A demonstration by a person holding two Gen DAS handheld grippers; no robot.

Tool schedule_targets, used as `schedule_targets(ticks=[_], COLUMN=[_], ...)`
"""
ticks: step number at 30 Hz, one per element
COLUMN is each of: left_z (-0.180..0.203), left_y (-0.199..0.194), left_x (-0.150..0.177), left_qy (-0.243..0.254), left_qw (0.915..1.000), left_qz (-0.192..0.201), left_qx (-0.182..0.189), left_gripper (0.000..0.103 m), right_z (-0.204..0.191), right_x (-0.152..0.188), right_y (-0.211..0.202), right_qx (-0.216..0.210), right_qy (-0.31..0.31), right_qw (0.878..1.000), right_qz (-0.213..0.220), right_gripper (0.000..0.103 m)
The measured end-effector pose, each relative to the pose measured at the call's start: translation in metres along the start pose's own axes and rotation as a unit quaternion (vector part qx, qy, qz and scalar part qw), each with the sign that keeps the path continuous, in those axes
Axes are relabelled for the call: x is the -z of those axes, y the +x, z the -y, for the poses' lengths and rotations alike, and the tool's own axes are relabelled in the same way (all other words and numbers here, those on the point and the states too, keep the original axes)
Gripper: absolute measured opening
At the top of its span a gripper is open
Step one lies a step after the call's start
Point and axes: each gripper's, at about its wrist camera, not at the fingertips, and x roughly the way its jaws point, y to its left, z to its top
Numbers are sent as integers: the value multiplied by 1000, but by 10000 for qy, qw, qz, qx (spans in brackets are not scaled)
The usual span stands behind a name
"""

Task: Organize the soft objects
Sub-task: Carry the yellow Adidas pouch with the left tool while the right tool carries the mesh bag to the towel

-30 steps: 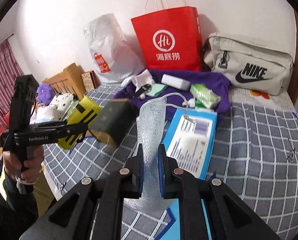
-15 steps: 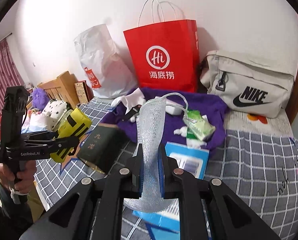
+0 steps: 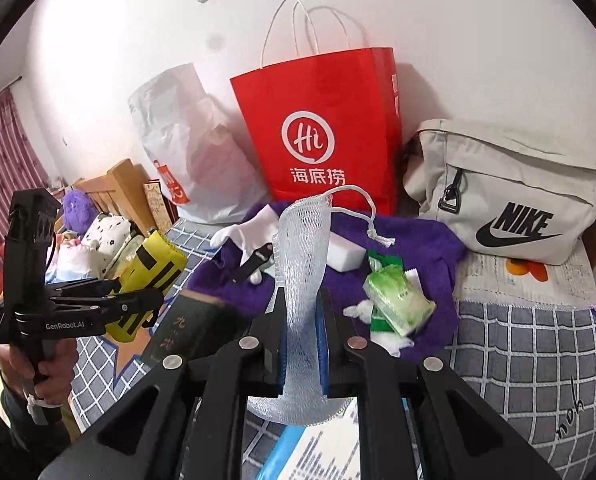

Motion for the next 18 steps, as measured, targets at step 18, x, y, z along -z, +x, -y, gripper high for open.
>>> schedule_targets(ticks=[18], left_z=[-23], left_y=[54], left_x=[-36], left_qy=[-502], left_qw=[9982], left_qz=[-309], left_qx=[88], left_gripper=[61], right_z=[38], right_x=[-31], right_y=[69], right_qx=[199], right_qy=[410], right_qw=[9986], right_qz=[-274], right_gripper=[13])
